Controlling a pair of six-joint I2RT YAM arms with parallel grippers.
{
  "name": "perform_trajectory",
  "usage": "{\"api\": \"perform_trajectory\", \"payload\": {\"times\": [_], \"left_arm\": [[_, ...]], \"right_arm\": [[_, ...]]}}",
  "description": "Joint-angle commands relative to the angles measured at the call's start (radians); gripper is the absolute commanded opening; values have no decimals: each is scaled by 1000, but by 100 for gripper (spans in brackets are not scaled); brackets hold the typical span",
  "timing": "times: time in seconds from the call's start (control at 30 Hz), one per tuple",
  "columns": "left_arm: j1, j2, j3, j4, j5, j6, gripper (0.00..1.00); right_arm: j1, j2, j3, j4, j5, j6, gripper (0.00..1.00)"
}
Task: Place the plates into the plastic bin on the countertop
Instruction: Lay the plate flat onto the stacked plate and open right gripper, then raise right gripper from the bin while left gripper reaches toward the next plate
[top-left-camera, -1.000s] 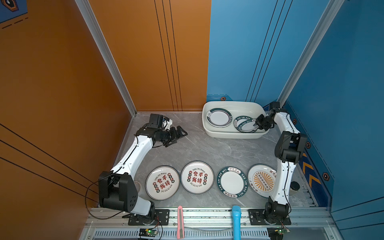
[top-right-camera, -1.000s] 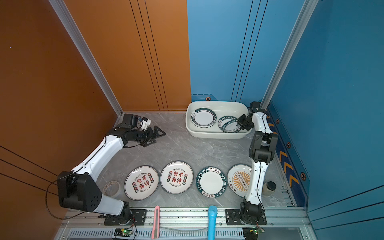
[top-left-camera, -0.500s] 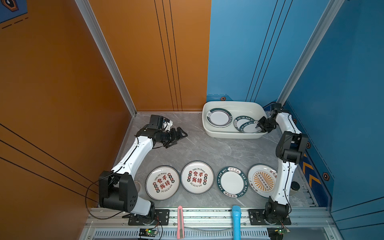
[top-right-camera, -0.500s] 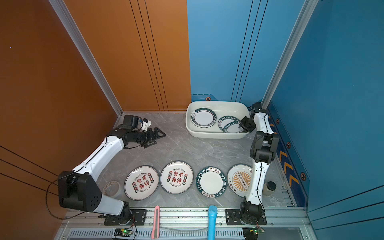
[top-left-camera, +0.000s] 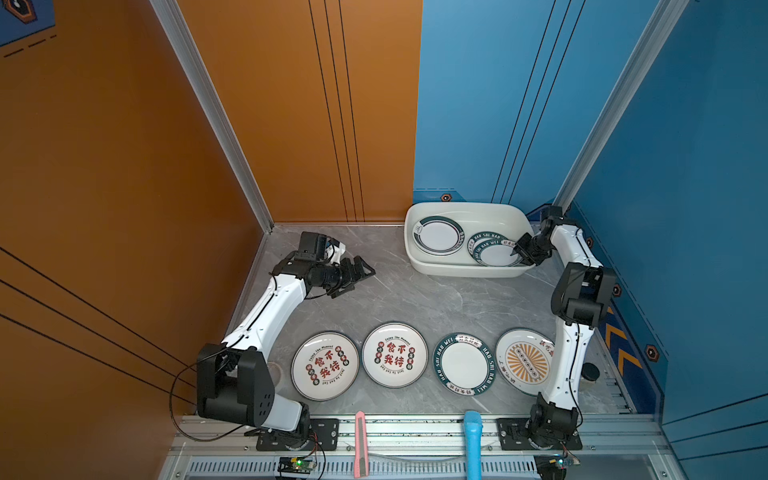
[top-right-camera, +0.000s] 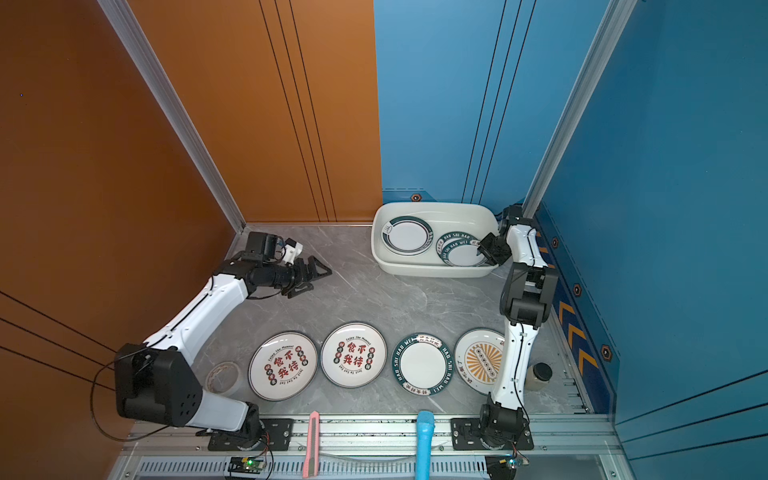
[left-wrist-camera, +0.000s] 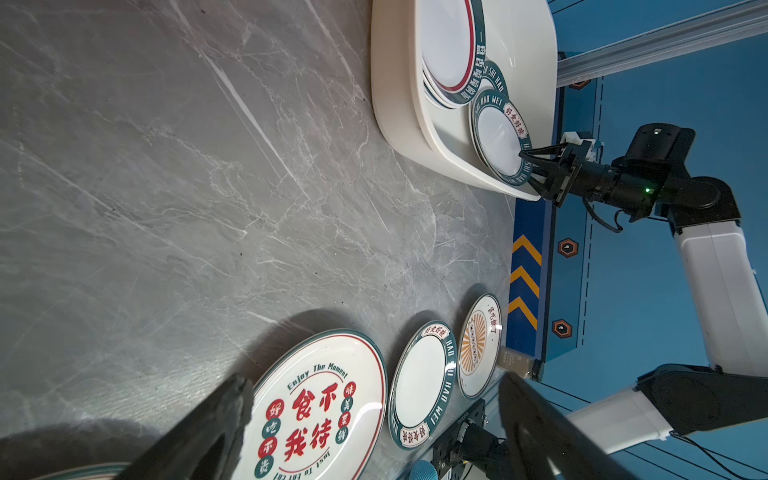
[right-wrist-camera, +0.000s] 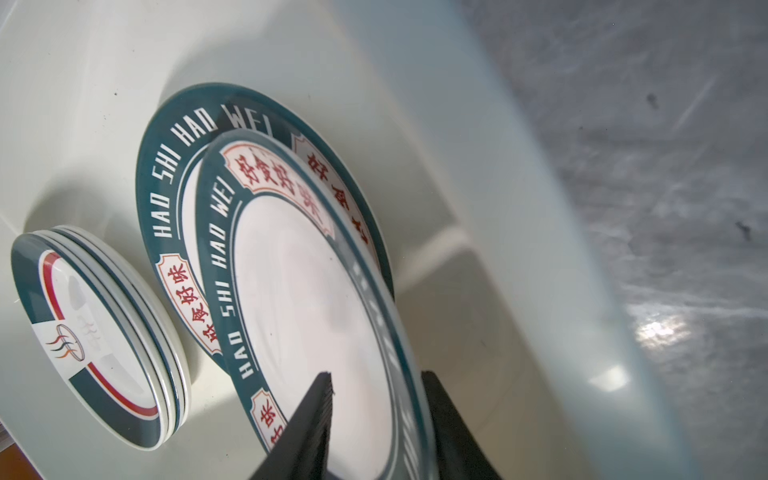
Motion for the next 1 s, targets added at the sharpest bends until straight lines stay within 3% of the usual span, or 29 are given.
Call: {"api": "perform_trajectory", "payload": {"times": [0.0,0.47,0.67,0.97], "left_arm": [[9,-33,-17,5,19,4,95],[-24,-15,-5,0,102,70,92],[-171,66,99,-74,84,176,91],[-420,294,263,-129,32,323,91]], "right_arm": [[5,3,22,-98,59,7,38],[16,-15,181,-111,108,11,38],[16,-71,280,-111,64,14,38],[13,-233,168,-112,2,4,38]]}}
